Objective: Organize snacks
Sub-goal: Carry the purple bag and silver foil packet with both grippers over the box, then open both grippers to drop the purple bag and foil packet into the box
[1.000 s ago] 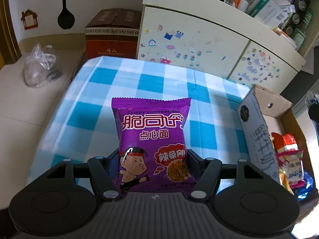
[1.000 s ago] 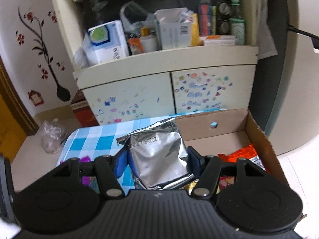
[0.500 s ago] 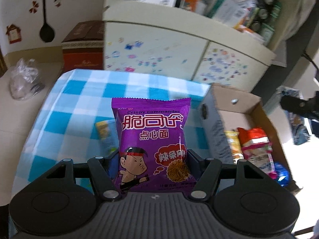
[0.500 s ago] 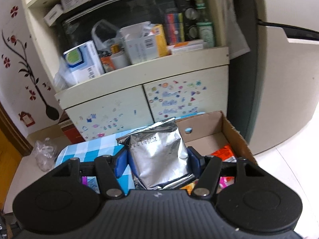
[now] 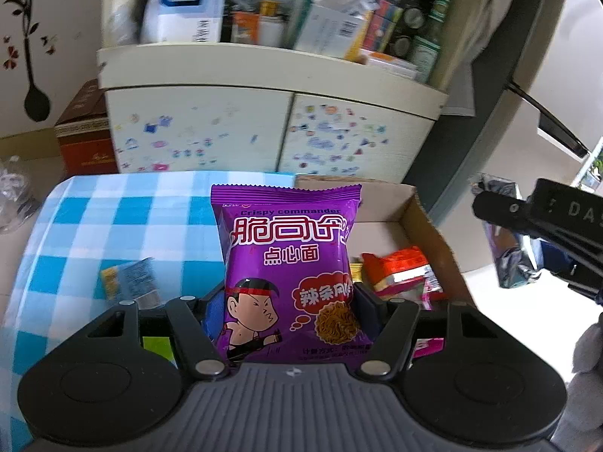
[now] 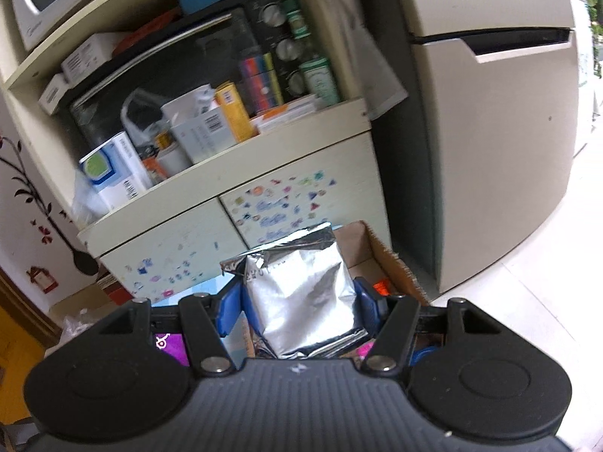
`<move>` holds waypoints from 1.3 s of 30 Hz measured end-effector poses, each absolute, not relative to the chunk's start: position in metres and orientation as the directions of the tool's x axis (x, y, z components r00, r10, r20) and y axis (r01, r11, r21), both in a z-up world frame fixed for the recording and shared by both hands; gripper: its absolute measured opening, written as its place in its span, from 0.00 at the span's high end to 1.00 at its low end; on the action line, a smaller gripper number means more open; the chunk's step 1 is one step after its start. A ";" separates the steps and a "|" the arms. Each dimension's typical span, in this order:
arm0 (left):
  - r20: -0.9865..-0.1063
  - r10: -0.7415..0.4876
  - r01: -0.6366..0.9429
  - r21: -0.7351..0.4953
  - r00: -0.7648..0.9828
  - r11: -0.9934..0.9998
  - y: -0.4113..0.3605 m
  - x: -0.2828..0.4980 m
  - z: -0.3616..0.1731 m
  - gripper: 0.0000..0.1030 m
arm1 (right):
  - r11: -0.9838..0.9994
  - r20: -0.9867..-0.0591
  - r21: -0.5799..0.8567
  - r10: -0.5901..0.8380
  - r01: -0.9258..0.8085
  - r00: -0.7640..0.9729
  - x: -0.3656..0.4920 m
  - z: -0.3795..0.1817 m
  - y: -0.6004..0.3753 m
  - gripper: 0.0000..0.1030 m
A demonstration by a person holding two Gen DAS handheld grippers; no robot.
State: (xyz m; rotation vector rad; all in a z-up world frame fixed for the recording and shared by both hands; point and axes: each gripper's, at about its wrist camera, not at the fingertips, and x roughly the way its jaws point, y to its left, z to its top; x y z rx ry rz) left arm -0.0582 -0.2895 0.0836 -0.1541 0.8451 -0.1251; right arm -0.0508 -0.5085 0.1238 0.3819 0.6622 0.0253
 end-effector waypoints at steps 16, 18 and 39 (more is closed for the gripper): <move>-0.738 -0.214 0.129 -0.171 0.640 0.977 -0.341 -0.044 0.080 0.30 | 0.908 -0.619 0.382 0.112 0.174 0.778 -0.044 0.108 -0.536 0.39; -0.741 -0.222 0.139 -0.173 0.634 0.975 -0.347 -0.041 0.078 0.30 | 0.899 -0.621 0.395 0.110 0.188 0.776 -0.043 0.105 -0.540 0.39; -0.703 -0.217 0.178 -0.130 0.677 0.975 -0.341 -0.041 0.100 0.04 | 0.866 -0.611 0.466 0.164 0.184 0.774 -0.035 0.091 -0.547 0.21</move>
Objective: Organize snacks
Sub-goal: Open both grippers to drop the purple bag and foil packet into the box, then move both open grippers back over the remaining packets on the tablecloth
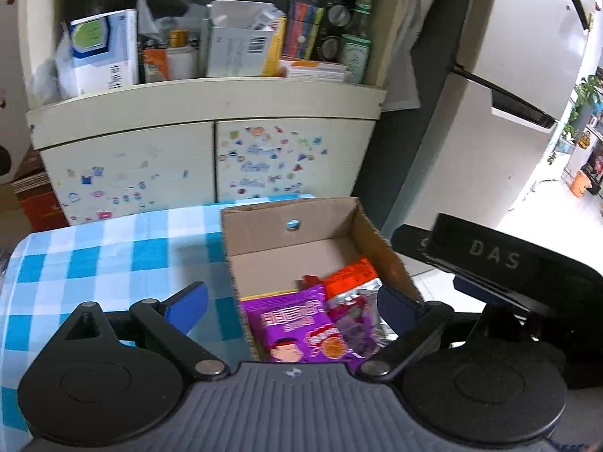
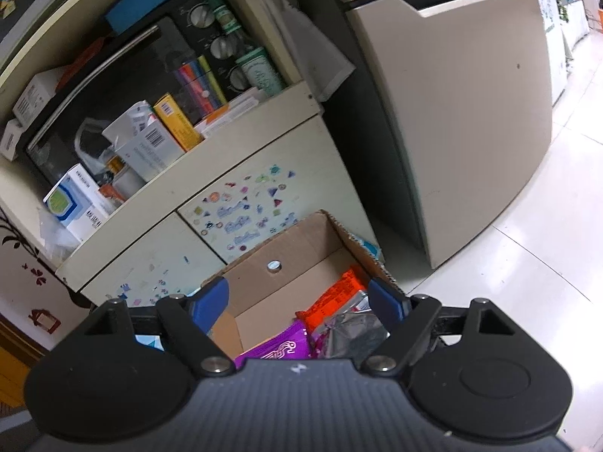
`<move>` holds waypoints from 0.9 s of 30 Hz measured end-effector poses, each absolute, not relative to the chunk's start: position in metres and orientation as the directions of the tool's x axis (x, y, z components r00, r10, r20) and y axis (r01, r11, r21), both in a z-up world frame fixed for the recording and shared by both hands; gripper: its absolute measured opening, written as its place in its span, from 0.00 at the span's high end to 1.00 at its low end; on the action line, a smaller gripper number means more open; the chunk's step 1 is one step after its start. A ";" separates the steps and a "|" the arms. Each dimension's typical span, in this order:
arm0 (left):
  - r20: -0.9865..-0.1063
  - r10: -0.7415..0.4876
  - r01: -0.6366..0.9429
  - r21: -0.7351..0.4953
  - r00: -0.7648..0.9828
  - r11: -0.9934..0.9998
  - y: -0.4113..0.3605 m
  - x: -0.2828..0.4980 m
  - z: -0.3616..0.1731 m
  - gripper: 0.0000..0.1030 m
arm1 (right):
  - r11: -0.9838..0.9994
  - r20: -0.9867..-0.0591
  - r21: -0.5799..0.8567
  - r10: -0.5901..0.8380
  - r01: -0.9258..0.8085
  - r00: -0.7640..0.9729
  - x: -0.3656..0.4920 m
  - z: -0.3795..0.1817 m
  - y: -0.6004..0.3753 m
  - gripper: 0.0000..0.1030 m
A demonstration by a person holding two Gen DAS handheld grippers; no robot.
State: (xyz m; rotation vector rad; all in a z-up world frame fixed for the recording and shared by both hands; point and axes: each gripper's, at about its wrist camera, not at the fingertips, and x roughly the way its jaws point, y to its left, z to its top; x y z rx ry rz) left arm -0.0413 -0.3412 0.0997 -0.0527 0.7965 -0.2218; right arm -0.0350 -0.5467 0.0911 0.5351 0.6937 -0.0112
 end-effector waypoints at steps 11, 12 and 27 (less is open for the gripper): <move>-0.724 -0.163 0.111 -0.119 0.670 0.987 -0.294 -0.042 0.098 0.04 | 0.889 -0.612 0.443 0.204 0.118 0.764 -0.029 0.090 -0.528 0.21; -0.730 -0.154 0.099 -0.118 0.666 0.988 -0.288 -0.042 0.096 0.04 | 0.891 -0.614 0.440 0.206 0.114 0.762 -0.028 0.090 -0.526 0.21; -0.770 -0.070 -0.001 -0.092 0.634 0.996 -0.213 -0.049 0.081 0.03 | 0.922 -0.624 0.385 0.234 0.032 0.745 -0.025 0.086 -0.499 0.21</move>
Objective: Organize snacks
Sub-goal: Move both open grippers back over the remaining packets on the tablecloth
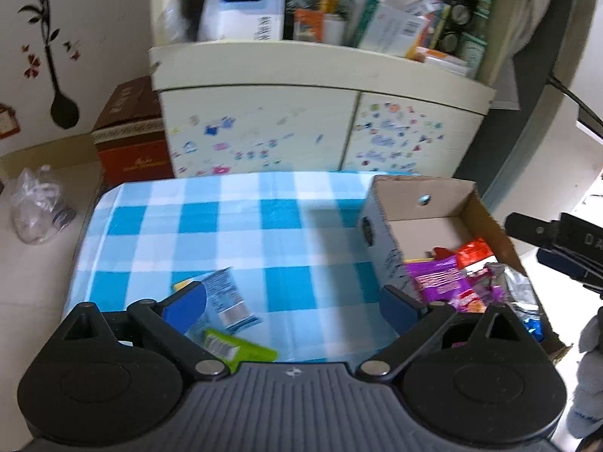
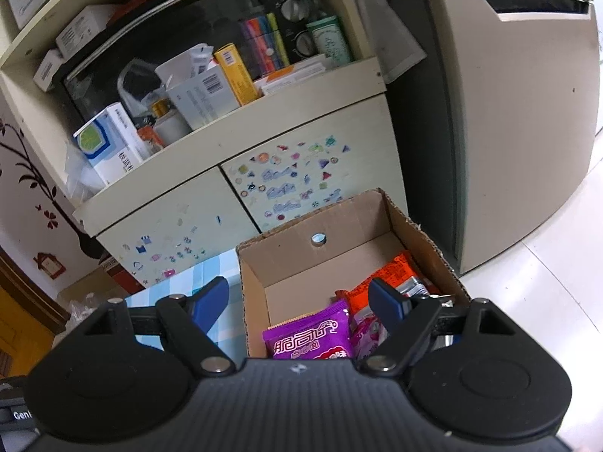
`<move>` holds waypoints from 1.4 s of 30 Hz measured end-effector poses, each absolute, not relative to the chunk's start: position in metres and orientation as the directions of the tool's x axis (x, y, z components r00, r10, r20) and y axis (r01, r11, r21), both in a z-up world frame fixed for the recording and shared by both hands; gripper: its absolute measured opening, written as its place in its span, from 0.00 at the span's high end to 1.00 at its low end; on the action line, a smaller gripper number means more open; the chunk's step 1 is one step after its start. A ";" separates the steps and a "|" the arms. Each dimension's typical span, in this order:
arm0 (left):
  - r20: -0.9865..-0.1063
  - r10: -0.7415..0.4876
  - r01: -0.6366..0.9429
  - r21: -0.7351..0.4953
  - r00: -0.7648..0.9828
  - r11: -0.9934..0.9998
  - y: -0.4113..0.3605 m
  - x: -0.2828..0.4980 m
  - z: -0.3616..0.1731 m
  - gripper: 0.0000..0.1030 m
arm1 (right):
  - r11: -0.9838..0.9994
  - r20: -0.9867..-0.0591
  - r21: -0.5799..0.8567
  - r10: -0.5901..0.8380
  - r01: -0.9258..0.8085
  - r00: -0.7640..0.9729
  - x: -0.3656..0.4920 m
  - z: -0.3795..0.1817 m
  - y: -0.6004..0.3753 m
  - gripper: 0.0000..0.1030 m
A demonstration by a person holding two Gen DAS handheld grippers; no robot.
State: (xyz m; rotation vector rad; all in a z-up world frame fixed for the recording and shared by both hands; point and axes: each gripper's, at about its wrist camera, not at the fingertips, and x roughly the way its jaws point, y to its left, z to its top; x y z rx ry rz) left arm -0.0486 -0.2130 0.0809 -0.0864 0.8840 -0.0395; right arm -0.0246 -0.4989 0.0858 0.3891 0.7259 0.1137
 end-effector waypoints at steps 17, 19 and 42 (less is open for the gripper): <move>-0.813 0.022 -0.146 -0.078 0.582 0.986 -0.123 -0.054 0.050 0.02 | 0.931 -0.601 0.320 0.341 -0.174 0.723 -0.027 0.085 -0.448 0.21; -0.817 0.017 -0.133 -0.073 0.576 0.988 -0.121 -0.057 0.042 0.02 | 0.927 -0.601 0.305 0.366 -0.219 0.711 -0.028 0.085 -0.437 0.21; -0.849 -0.003 0.087 0.051 0.528 0.995 -0.176 -0.071 -0.039 0.04 | 0.899 -0.695 0.260 0.427 -0.352 0.579 -0.015 0.058 -0.354 0.21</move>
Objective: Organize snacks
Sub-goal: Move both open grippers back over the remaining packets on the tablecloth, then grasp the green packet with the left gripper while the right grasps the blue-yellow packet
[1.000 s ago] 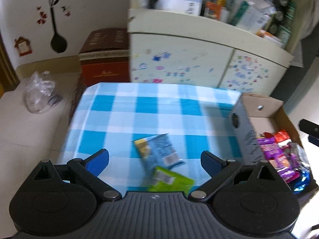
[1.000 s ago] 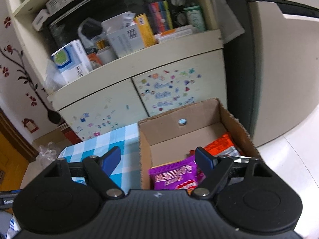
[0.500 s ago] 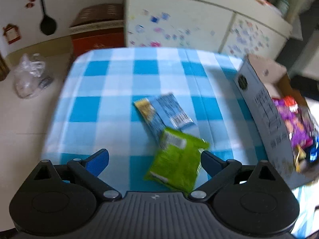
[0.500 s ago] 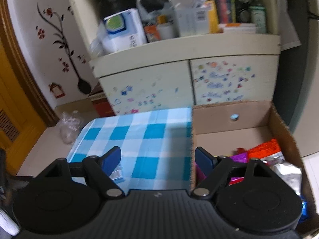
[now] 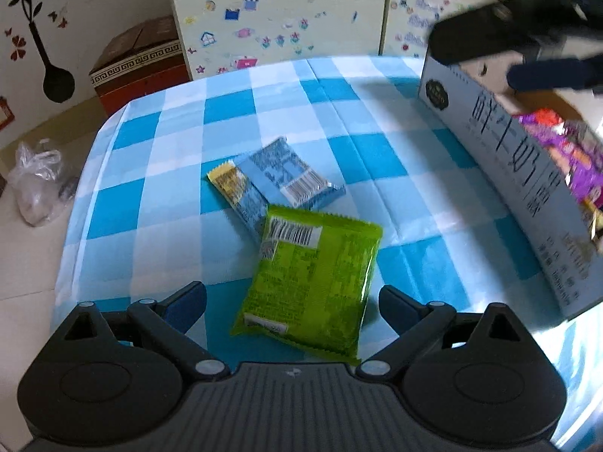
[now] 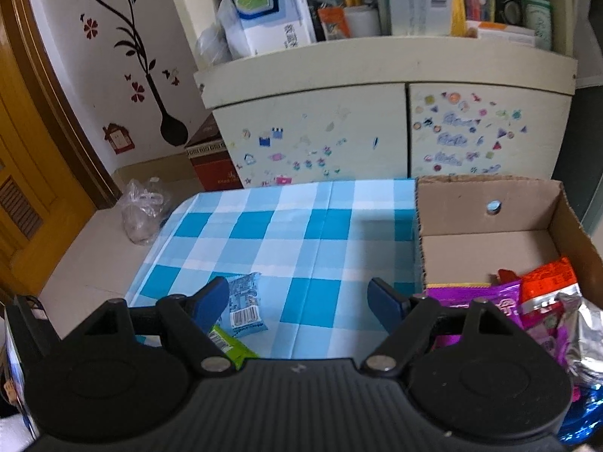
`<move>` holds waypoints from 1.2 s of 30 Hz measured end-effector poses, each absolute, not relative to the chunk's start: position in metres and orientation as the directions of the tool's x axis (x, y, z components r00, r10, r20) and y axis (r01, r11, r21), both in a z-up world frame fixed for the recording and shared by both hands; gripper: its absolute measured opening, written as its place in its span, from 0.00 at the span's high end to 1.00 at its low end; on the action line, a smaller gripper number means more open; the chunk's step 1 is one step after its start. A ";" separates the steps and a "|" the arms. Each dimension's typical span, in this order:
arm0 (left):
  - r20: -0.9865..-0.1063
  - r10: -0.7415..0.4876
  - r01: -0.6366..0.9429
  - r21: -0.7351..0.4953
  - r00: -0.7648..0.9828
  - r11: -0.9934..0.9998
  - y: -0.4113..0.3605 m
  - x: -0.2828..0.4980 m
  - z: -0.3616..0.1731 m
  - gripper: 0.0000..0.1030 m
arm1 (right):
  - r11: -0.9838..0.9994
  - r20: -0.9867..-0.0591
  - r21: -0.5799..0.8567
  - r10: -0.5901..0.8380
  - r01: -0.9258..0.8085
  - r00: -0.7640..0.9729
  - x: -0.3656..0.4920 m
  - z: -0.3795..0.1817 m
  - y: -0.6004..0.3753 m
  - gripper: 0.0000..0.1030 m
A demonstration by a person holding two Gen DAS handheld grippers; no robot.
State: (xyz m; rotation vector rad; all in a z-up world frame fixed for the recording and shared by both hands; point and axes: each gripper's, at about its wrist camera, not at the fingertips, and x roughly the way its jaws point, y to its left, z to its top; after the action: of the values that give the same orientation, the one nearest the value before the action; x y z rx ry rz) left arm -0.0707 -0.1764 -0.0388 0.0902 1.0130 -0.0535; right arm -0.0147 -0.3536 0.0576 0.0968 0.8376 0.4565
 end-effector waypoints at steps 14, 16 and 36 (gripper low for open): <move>-0.860 -0.066 0.000 -0.077 0.506 0.997 -0.144 -0.072 -0.031 0.35 | 0.888 -0.738 0.283 0.442 -0.362 0.509 0.000 0.032 -0.315 0.21; -0.861 -0.054 -0.022 -0.076 0.506 0.997 -0.138 -0.073 -0.030 0.36 | 0.883 -0.745 0.289 0.450 -0.370 0.492 0.003 0.026 -0.308 0.21; -0.891 0.042 -0.142 -0.025 0.451 0.990 -0.113 -0.081 -0.030 0.36 | 0.851 -0.784 0.239 0.453 -0.467 0.425 0.017 -0.017 -0.246 0.21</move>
State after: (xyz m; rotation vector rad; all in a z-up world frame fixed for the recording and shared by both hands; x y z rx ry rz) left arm -0.0805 -0.1131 -0.0295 -0.1013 1.0971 0.1140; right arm 0.0168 -0.2459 -0.0165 -0.0159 0.9749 0.5757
